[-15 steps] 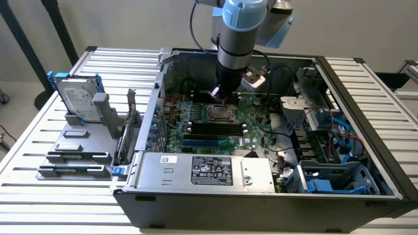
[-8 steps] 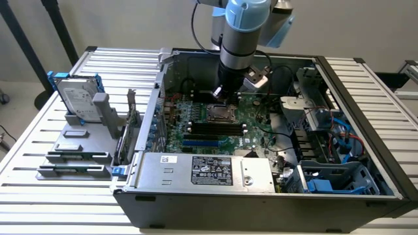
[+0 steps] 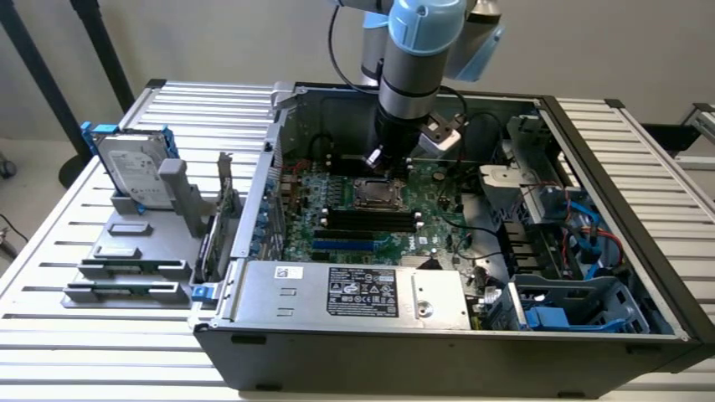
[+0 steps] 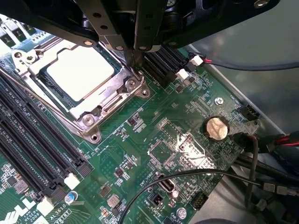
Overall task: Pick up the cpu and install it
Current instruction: 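Install the first cpu locking lever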
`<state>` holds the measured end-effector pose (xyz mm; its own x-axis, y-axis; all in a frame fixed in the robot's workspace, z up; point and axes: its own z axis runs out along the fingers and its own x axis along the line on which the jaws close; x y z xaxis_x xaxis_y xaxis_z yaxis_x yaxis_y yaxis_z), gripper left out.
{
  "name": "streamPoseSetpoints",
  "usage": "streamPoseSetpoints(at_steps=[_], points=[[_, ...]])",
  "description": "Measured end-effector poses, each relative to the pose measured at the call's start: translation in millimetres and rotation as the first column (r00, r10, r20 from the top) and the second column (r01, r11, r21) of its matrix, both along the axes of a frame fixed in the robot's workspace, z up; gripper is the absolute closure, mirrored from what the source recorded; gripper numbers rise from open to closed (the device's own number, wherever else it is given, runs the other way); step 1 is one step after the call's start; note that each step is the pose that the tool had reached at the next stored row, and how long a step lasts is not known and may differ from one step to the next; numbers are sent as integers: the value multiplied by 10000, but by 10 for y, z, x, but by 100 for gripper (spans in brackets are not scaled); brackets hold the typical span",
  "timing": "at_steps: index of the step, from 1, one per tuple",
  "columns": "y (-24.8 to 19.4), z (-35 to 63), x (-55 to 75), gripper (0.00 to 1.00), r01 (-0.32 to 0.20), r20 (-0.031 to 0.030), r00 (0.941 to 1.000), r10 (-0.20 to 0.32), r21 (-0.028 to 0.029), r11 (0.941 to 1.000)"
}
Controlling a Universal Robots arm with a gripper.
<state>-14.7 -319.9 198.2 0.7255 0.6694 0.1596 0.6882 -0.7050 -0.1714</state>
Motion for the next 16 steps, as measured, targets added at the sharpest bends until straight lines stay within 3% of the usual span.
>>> streamPoseSetpoints(at_steps=[16], points=[[-59,-2,9,89,-101,-28,9999,101,190,9998]])
